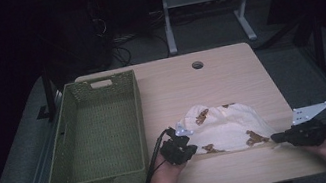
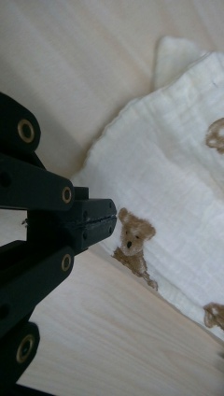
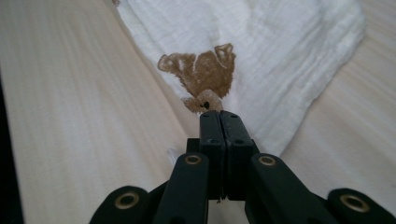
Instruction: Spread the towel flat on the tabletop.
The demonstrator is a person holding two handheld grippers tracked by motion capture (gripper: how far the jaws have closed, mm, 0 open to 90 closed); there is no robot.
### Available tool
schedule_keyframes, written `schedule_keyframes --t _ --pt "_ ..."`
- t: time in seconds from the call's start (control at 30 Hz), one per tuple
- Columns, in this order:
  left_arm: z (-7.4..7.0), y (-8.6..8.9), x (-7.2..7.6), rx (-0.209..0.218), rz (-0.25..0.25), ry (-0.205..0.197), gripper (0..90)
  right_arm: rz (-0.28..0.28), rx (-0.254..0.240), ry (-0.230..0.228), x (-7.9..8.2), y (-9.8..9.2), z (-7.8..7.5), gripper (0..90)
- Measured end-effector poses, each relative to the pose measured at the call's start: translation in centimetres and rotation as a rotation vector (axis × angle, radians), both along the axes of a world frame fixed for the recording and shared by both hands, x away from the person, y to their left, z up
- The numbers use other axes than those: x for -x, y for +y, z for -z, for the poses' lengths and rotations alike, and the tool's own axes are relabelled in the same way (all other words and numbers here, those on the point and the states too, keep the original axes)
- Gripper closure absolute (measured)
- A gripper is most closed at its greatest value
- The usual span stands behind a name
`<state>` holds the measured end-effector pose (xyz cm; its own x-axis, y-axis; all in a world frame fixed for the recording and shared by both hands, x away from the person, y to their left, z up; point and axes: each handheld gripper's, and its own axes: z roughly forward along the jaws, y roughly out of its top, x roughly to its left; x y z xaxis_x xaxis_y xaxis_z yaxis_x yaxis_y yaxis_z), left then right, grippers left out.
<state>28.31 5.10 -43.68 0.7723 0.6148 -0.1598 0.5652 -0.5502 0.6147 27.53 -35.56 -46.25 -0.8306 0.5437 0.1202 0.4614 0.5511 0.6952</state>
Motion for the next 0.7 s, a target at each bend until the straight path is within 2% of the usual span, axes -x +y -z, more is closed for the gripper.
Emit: schedule_keyframes --t 0.1,0.13,0.17,0.27,0.33,0.43,0.6,0.67,0.7 --pt "0.3 0.0 0.4 -0.017 0.006 0.013 89.8 -0.022 0.0 0.009 0.6 0.3 0.2 88.4" --pt "0.6 0.0 0.8 -0.039 0.009 0.018 89.8 -0.028 0.002 0.015 0.7 0.4 0.3 88.4" --pt "0.6 0.0 0.8 -0.039 0.009 0.018 89.7 -0.028 0.002 0.015 0.7 0.4 0.3 88.4" --pt "1.2 -0.2 0.8 -0.079 0.023 0.025 88.8 -0.04 0.013 0.028 0.8 0.6 0.6 87.9" --pt "1.1 -0.2 0.7 -0.068 0.017 0.008 80.4 -0.043 0.008 0.023 0.7 0.6 0.5 83.9" --pt "0.6 -0.3 0.6 -0.029 0.007 -0.017 70.7 -0.036 -0.017 -0.006 0.6 0.7 0.0 77.1" --pt "-0.1 -0.9 -0.5 -0.016 0.001 -0.066 63.0 -0.019 -0.052 -0.048 -1.0 1.4 -1.1 73.5" --pt "-0.2 -1.3 -1.2 -0.021 0.001 -0.09 60.4 0.002 -0.049 -0.066 -2.1 1.8 -1.5 71.3" --pt "-0.2 -1.3 -1.2 -0.021 0.001 -0.09 59.4 0.002 -0.049 -0.066 -2.1 1.8 -1.5 71.3"
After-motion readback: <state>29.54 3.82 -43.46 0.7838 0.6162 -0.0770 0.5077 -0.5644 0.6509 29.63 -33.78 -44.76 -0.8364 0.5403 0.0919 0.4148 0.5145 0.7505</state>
